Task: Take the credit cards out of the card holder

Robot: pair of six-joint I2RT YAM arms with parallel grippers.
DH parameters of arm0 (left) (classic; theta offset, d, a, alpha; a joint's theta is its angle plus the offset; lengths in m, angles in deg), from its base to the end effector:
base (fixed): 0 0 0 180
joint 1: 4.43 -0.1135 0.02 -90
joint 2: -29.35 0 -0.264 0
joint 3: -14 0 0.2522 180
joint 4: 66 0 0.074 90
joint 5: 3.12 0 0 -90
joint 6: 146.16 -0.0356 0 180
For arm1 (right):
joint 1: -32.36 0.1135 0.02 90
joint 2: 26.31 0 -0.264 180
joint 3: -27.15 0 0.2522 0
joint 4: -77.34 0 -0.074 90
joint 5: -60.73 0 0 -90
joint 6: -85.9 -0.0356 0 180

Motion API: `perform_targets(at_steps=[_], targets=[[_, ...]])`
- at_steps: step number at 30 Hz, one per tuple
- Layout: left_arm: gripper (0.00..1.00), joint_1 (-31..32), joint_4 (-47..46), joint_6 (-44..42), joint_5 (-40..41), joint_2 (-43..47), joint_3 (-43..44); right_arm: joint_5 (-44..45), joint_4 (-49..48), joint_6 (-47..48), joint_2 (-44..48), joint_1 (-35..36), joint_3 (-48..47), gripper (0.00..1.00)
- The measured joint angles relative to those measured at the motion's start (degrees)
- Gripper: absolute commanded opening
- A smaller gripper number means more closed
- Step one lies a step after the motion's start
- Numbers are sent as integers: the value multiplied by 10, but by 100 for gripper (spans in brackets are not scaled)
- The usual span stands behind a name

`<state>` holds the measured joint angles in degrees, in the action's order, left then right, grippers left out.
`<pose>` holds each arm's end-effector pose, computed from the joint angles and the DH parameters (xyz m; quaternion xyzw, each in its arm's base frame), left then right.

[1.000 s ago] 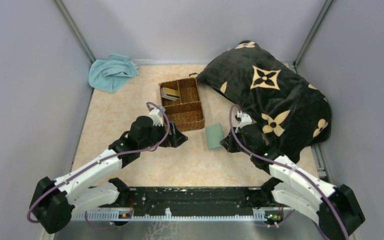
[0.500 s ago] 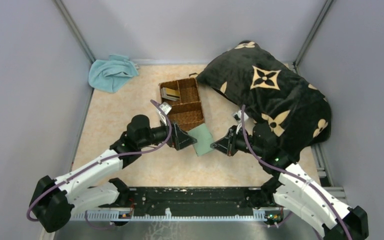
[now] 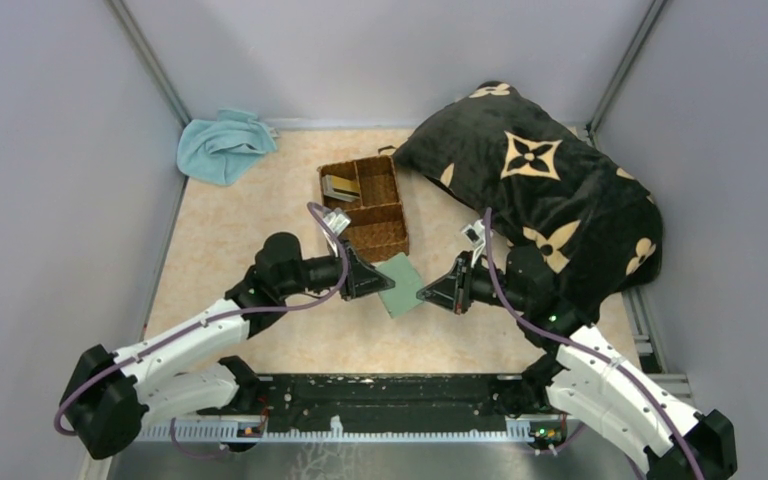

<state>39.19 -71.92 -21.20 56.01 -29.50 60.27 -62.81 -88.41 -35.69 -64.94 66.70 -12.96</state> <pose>0.1564 -0.1743 0.2724 0.2308 0.7046 -0.5597 0.3701 0.1268 0.1104 0.2619 -0.1980 0.7436 0.5143 0.3787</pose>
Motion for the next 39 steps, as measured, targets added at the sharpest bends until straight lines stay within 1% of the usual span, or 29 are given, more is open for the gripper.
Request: perform_targets(at_steps=[1, 2, 3, 4, 5, 6, 8, 12, 15, 18, 23, 26, 32, 35, 39], targets=[[0, 1, -9, 0, -4, 2, -2, 2, 2, 0, 0, 0, 0, 6], [0, 2, -14, -1, -5, 6, -5, 4, 2, 0, -1, 0, 0, 17], [0, 4, -19, -3, -5, 11, -10, 5, 1, -1, 0, 0, 0, 31], [0, 5, -22, -5, -3, 17, -14, 7, 0, -3, 0, 0, 0, 47], [0, 6, -22, -11, -2, 26, -20, 14, 0, -4, 0, 2, 0, 58], [0, 7, -21, -17, 2, 36, -26, 24, 3, -10, 0, 1, 0, 64], [0, 8, -9, -38, 16, 60, -38, 54, 13, -16, -3, 1, -4, 72], [0, 17, 5, -101, 66, 118, -65, 110, 29, -51, -36, 0, -31, 73], [0, 30, 1, -161, 119, 175, -103, 116, 24, -96, -66, -4, -41, 73], [0, 37, -4, -219, 164, 195, -120, 108, 7, -157, -113, -4, -44, 71], [0, 42, -40, -316, 213, 157, -125, 70, -70, -257, -169, -5, -41, 70], [0, 43, -70, -364, 223, 127, -135, 54, -102, -298, -185, -5, -41, 69], [0, 49, -130, -445, 220, 69, -140, 28, -120, -362, -234, -5, -78, 68], [0, 53, -164, -478, 211, 62, -147, 19, -132, -393, -265, -5, -95, 67], [0, 55, -184, -520, 202, 56, -155, 6, -157, -433, -296, -6, -99, 67]])
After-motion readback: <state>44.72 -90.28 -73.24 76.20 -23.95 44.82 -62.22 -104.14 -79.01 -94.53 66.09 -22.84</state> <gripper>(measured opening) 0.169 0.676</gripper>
